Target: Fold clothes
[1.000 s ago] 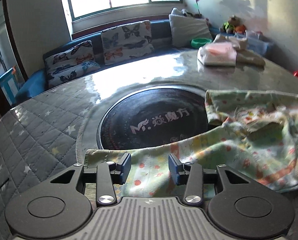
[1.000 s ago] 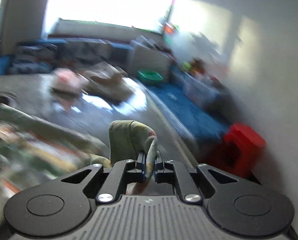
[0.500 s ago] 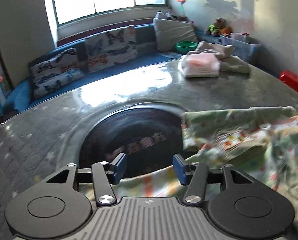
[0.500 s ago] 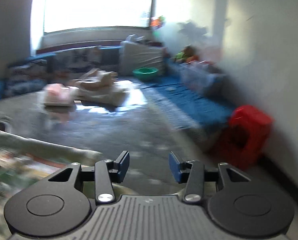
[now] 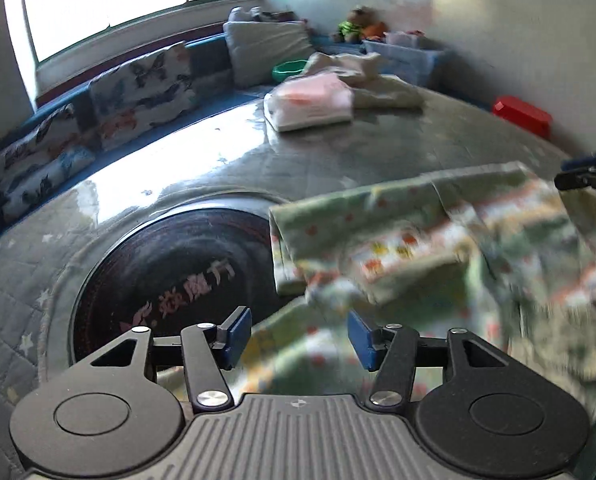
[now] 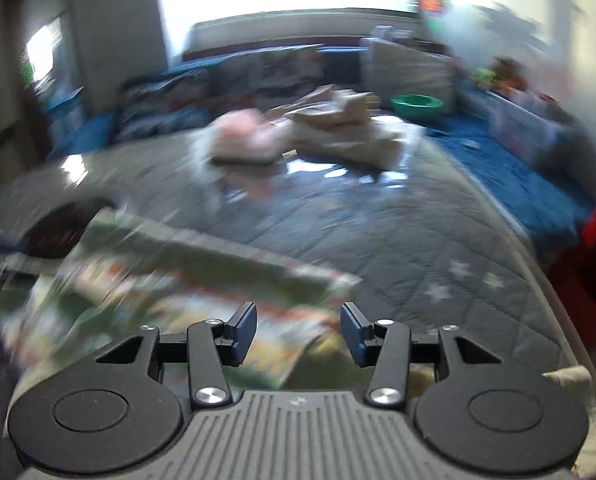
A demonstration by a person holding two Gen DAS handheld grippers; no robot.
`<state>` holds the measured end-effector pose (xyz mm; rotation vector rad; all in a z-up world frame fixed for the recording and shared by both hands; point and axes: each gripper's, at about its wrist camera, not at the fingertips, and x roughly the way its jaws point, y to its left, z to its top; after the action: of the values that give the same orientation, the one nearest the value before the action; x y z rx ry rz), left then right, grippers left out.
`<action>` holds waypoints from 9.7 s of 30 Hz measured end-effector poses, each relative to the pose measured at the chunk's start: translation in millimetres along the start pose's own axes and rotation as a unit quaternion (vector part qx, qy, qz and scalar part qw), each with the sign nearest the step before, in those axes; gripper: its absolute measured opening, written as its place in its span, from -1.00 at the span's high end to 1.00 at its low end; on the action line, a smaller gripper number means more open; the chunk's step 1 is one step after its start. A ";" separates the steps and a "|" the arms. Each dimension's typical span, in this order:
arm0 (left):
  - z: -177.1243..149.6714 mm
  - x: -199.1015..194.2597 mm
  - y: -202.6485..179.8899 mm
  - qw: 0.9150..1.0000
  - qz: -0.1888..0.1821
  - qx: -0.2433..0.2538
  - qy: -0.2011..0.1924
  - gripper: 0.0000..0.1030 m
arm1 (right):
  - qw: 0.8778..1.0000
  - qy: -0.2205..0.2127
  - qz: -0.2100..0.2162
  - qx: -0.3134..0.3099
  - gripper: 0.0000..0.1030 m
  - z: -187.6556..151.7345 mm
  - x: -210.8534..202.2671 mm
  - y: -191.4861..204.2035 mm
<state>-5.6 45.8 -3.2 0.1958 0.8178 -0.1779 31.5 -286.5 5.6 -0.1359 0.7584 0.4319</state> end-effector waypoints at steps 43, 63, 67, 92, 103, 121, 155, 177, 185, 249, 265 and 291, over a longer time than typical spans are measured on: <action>-77.1 -74.6 75.7 0.984 0.142 -0.098 -0.041 0.11 | 0.971 0.036 0.184 -0.148 0.14 -19.3 -27.4 132.3; -93.0 -40.7 111.7 0.976 0.168 -0.137 -0.002 0.90 | 0.937 0.061 0.200 -0.279 0.94 -22.1 24.7 246.0; -104.6 -61.2 122.8 0.968 0.195 -0.158 -0.012 0.91 | 0.925 0.069 0.241 -0.285 0.95 -22.2 16.5 254.2; -145.6 -135.3 160.6 0.935 0.265 -0.234 -0.012 0.11 | 0.979 0.010 0.176 -0.104 0.27 39.1 30.3 140.6; -55.1 -56.5 120.0 0.977 0.120 -0.169 -0.038 -0.10 | 0.991 0.026 0.127 -0.008 0.19 46.6 86.5 76.9; -30.4 13.2 118.6 0.985 0.035 -0.168 -0.013 0.70 | 0.988 0.033 0.148 -0.003 0.73 42.7 92.5 76.7; -111.9 -127.4 71.8 0.991 -0.002 -0.077 -0.106 0.61 | 0.954 0.054 0.249 -0.156 0.61 -23.6 -39.9 115.4; -50.4 -31.5 123.1 0.976 -0.022 -0.216 0.007 -0.18 | 0.971 0.133 0.197 0.034 0.54 -3.9 31.0 75.1; -51.7 -19.6 126.6 0.974 -0.021 -0.225 0.032 -0.18 | 0.969 0.145 0.195 0.033 0.51 1.0 37.9 74.0; -2.7 18.9 137.2 0.978 0.066 -0.196 -0.021 0.03 | 0.979 0.022 0.122 -0.165 0.35 134.4 196.8 180.1; -76.4 -33.8 40.4 0.991 0.057 -0.119 -0.031 0.03 | 0.958 0.057 0.191 -0.205 0.31 16.2 58.0 174.7; -70.4 -58.6 29.5 0.991 0.066 -0.099 -0.055 0.01 | 0.972 0.040 0.175 -0.150 0.26 -20.0 26.7 140.6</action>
<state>-87.6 96.0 -3.9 0.0532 0.7053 0.0176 -24.0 -156.0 -22.4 -0.3067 0.7955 0.8831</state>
